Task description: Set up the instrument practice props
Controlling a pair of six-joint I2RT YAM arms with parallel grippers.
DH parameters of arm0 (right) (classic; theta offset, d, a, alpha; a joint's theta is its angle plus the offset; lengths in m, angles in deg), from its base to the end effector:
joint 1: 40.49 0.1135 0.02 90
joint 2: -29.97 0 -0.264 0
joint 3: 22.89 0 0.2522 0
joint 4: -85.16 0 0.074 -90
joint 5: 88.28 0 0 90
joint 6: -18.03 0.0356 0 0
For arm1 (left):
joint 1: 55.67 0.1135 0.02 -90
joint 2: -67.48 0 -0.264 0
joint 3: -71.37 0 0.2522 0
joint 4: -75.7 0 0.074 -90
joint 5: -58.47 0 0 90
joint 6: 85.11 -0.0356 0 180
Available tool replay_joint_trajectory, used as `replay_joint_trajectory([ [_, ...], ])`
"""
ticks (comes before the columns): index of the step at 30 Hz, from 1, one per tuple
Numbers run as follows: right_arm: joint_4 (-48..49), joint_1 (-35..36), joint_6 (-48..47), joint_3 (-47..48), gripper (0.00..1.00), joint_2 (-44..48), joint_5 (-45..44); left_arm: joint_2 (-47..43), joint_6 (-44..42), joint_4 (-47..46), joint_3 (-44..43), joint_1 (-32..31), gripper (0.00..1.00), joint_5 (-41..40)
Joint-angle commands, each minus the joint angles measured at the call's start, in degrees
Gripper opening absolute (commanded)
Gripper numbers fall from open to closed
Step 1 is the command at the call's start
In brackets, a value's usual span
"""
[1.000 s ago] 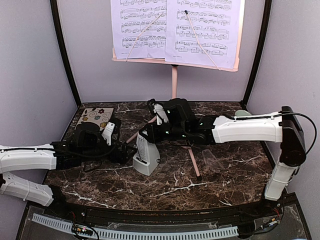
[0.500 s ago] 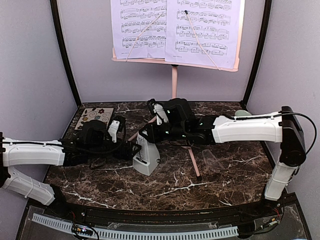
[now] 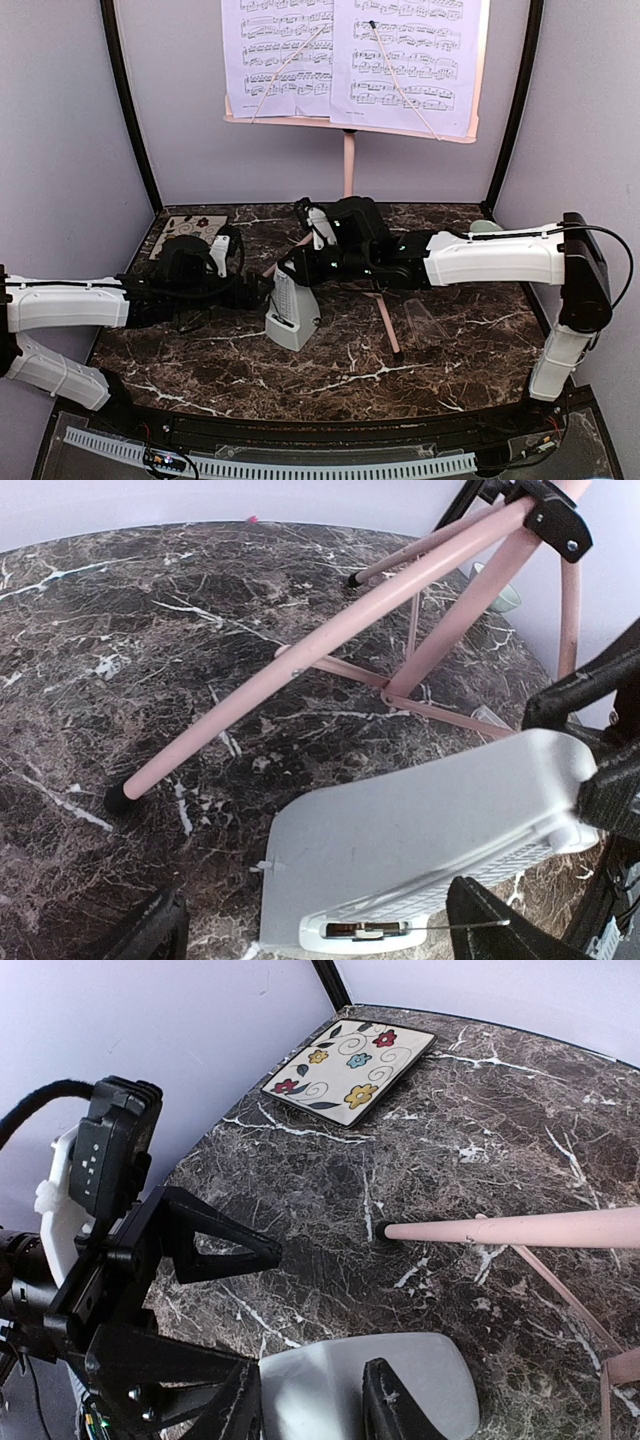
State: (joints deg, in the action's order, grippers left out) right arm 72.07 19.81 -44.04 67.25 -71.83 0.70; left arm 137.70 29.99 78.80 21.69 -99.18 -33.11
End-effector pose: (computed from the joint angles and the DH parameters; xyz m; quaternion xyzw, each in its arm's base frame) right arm 0.2089 0.3650 0.2751 -0.2301 0.8101 0.3699 0.3923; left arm 0.1945 -0.1833 0.2295 0.1264 0.8273 -0.2989 0.4585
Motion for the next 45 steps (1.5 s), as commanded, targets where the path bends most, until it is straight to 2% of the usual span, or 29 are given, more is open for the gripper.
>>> replay_joint_trajectory([
  [1,-1.8,0.4,-0.1,0.7,0.35,-1.5,0.0,-0.3,2.3,0.1,0.1,1.7,0.91,-1.2],
  [7,-2.2,0.4,-0.5,0.5,0.35,-1.3,-0.2,0.0,2.7,2.4,1.2,5.5,0.91,-2.0],
  [18,-2.3,0.3,-1.4,0.1,0.35,-0.5,0.0,-0.2,4.0,3.5,3.6,21.0,0.92,2.8],
  [25,-2.1,0.4,-2.4,0.9,0.38,-0.4,0.1,-0.6,5.6,3.0,4.6,31.2,0.97,11.5],
  [32,-2.5,0.4,-4.4,4.3,0.49,0.0,0.7,1.1,3.8,4.9,2.0,32.3,0.98,14.9],
  [41,-2.1,0.4,-6.6,9.6,0.71,1.7,1.3,2.5,1.9,7.2,-2.6,32.4,0.99,15.2],
  [45,-1.5,0.4,-7.4,8.9,0.85,3.9,0.7,4.7,-0.1,10.8,-7.4,32.4,0.99,16.2],
])
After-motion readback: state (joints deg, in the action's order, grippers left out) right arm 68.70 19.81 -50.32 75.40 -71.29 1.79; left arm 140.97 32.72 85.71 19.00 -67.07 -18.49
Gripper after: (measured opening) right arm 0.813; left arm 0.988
